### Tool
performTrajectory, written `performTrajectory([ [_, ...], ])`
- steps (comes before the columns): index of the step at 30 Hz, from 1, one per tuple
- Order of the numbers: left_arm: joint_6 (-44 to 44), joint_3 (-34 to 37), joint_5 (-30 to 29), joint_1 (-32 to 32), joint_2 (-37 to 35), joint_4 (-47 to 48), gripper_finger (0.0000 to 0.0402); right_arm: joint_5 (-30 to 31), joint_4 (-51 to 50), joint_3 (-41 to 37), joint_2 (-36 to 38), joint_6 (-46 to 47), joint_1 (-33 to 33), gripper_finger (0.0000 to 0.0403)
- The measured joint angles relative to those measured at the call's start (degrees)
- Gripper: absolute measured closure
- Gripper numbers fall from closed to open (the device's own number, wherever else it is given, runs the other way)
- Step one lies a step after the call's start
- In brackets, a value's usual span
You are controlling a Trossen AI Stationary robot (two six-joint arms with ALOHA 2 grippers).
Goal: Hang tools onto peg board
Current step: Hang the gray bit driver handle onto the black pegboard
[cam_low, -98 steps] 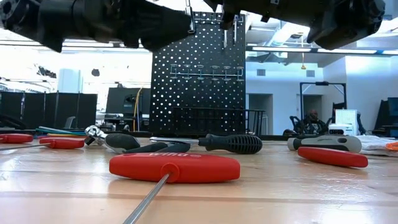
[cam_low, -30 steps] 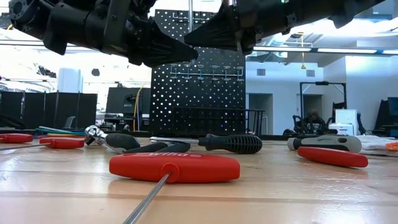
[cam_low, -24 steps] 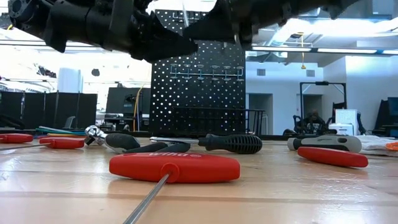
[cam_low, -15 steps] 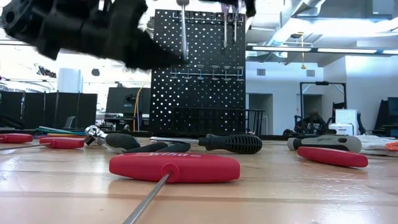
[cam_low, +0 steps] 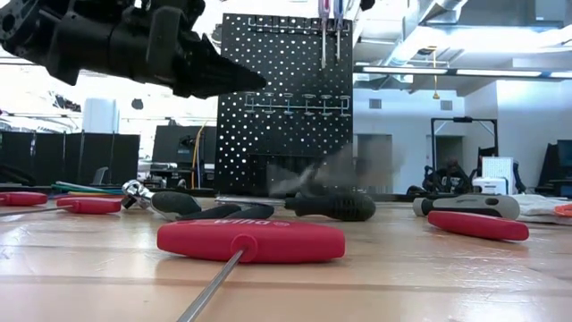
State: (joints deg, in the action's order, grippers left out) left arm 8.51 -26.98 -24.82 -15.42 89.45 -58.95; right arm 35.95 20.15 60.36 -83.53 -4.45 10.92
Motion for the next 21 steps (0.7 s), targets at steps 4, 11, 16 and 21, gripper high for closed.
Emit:
performTrajectory([
  [4,0.5,0.0,0.1,-0.1,-1.1,1.3,0.04,0.0,-0.2,0.1,0.0,0.0,0.6,0.0402],
  [11,0.9,0.0,0.5,-0.1,-1.4,2.7,0.0401,0.1,-5.3,0.1,0.4,1.4,1.8,0.0402],
  [16,3.4,0.0,0.5,-0.6,-1.4,5.3,0.0401,0.1,-15.3,0.1,0.5,-0.4,5.9,0.0403],
  [21,6.4,0.0,0.5,-1.0,-1.4,7.8,0.0398,0.1,-28.1,0.1,0.2,-4.3,10.2,0.0376],
])
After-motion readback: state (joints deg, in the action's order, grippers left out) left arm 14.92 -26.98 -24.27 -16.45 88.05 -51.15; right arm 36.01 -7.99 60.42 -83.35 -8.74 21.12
